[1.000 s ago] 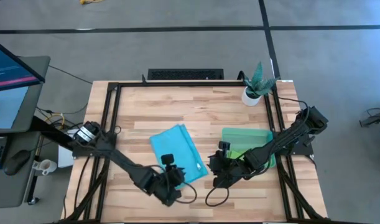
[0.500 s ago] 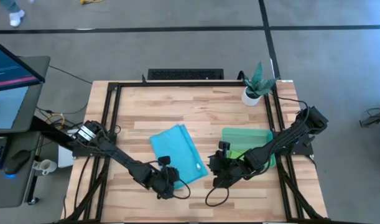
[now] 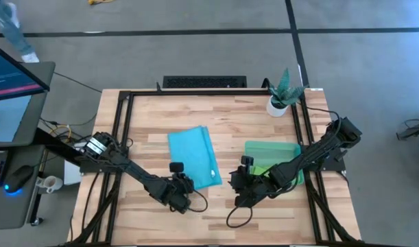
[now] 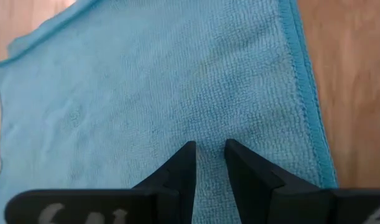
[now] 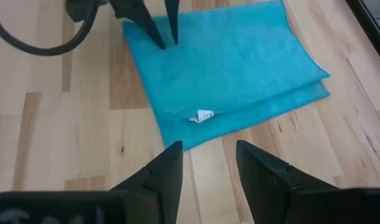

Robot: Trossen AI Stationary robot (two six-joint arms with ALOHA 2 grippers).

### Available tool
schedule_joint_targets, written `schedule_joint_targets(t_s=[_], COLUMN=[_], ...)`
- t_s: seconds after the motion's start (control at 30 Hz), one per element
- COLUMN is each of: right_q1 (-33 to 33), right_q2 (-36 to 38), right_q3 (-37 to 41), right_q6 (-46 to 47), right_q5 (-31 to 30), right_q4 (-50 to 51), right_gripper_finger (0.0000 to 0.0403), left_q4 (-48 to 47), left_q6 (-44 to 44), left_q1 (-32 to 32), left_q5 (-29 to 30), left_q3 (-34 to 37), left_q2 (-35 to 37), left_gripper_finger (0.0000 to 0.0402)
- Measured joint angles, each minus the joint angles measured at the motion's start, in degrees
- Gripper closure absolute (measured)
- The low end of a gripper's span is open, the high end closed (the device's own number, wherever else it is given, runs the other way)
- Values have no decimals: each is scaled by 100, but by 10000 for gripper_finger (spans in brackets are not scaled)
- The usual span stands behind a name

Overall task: Roll microfiber towels into tight, uniform cylinder then place into a basket
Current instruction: Fold the blue towel

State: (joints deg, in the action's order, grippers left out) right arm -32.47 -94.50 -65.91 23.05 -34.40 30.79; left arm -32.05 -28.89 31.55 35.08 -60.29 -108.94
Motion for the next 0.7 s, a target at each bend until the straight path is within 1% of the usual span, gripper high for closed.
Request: schedule_joint_targets(t_s=[0.13, 0.27, 0.43, 0.53, 0.7], right_q1=[-12, -15, -15, -37, -140], right_q2=[0, 0, -14, -147, -603], right_q3=[0, 0, 0, 3, 11], right_q6=[0, 0, -120, -398, -924], right_q5=[1, 5, 78, 303, 519], right_q4=[-1, -133, -548, -788, -1324], right_gripper_finger=[232, 232, 232, 232, 232], left_q4=[-372, -1171, -2051, -2096, -2088], left_q6=[-78, -106, -610, -846, -1441], left_q1=[46, 224, 625, 980, 1603], left_q5=[-85, -59, -20, 126, 692], left_q3=[-431, -1087, -1888, -2078, -2090], left_q2=[-18, -18, -17, -9, -9], left_gripper_finger=[319, 319, 319, 319, 319])
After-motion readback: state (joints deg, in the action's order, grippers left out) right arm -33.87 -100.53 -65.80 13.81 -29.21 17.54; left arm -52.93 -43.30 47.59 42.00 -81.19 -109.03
